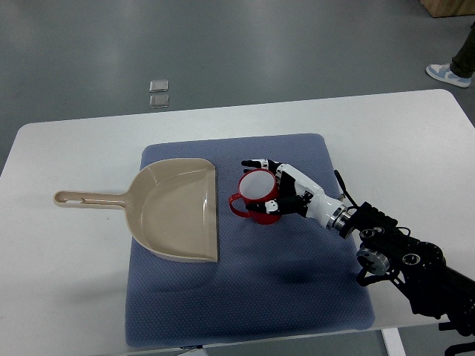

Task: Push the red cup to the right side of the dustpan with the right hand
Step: 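Push the red mug with the right hand toward the dustpan, then keep pushing the red mug against the dustpan's edge with the right hand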

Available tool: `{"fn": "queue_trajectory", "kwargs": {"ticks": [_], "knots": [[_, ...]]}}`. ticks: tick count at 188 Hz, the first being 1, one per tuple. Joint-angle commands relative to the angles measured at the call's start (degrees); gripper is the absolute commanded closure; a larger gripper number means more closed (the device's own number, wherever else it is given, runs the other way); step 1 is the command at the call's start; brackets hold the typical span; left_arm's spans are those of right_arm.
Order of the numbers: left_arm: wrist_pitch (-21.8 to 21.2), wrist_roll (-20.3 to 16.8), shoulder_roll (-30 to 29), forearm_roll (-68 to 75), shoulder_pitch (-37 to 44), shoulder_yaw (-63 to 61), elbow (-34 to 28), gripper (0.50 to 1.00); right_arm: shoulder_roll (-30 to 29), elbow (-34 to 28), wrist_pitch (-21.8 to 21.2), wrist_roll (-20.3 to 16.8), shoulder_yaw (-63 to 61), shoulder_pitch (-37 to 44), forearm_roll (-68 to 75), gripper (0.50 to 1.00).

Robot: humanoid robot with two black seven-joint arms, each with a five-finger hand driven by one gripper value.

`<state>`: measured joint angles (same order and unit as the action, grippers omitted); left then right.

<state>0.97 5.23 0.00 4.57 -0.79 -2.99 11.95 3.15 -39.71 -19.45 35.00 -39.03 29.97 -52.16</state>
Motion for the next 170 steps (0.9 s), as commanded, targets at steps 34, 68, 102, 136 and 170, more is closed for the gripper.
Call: {"fn": "queue_trajectory", "kwargs": {"ticks": [34,68,102,136,170], "knots": [[0.0,0.0,0.0,0.0,0.0,0.0,-0.1,0.500,-1.1,-0.1,1.4,0.0,1.4,-0.1,0.0,0.568],[0.0,0.0,0.0,0.0,0.0,0.1,0.0,0.500,-2.8,-0.2,1.7,0.0,1.4,-0.2,0.0,0.568],[0.0,0.0,0.0,0.0,0.0,0.0,-0.1,0.500,-3.2,-1.2,3.6,0.0,3.4,-0.1,0.0,0.570],[0.0,0.0,0.0,0.0,0.0,0.0,0.0,0.500,-3.2,-1.8,4.1,0.0,3.8,-0.1,0.0,0.568],[0.0,0.0,0.0,0.0,0.0,0.0,0.0,0.500,-3.2,-1.9,4.2,0.0,3.7,0.0,0.2,0.568]]}}
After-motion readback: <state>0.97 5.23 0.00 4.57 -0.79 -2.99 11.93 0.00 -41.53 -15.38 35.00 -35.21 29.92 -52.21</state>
